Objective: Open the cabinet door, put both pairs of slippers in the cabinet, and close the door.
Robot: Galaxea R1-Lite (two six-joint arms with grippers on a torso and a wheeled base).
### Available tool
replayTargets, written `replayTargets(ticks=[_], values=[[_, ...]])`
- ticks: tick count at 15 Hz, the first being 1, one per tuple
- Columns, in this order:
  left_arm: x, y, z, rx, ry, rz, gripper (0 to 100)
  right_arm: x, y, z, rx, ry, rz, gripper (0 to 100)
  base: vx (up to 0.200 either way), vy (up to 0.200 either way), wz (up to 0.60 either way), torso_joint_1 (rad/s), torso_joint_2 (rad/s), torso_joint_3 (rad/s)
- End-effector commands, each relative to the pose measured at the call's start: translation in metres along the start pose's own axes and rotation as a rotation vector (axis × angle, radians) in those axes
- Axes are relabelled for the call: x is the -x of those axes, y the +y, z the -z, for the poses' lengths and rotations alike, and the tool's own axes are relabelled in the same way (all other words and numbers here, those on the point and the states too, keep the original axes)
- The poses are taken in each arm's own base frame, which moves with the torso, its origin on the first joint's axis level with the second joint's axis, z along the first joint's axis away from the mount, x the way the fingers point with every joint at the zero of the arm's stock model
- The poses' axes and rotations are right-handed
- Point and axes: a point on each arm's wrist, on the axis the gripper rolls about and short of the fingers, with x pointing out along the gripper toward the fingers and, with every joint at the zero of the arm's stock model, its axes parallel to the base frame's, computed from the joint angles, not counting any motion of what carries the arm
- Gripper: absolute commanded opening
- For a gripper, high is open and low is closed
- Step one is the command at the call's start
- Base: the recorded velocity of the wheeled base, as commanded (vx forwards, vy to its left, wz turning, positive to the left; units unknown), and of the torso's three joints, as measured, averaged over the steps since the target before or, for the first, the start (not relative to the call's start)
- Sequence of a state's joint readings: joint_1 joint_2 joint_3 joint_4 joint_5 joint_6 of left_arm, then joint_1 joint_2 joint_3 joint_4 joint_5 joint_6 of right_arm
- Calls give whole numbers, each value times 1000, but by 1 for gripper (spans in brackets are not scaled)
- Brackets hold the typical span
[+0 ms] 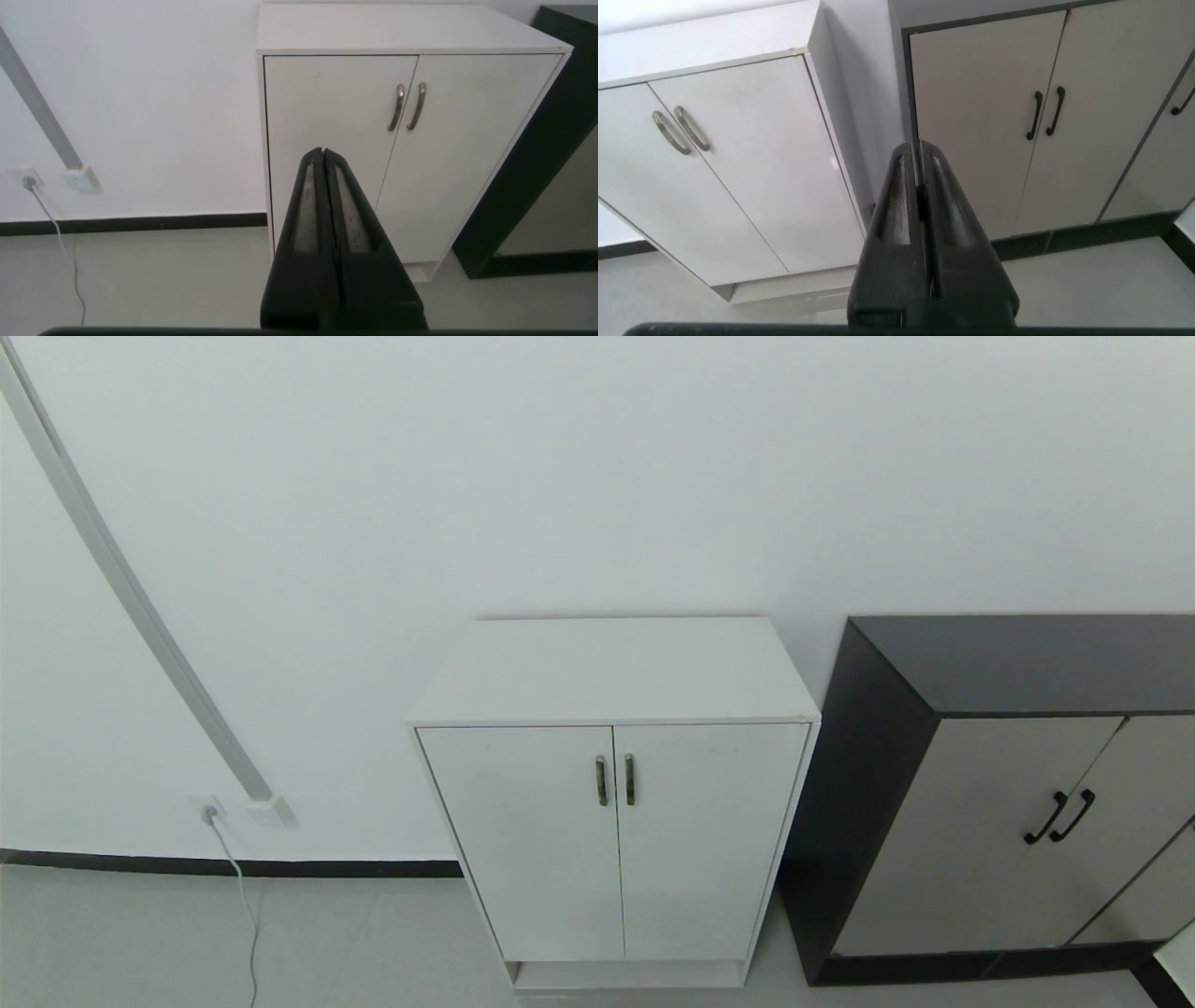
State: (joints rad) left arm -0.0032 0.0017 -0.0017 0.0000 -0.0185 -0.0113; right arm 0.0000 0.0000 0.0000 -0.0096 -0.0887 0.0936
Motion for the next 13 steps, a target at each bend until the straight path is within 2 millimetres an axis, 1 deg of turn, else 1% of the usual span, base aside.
replayTargets(ticks=[1,13], values=[[0,0,0,-1,0,0,0,0,0,0,0,0,0,0,0,0,0,0,0,0],[0,0,0,-1,0,0,0,0,0,0,19,2,-4,0,0,0,0,0,0,0]])
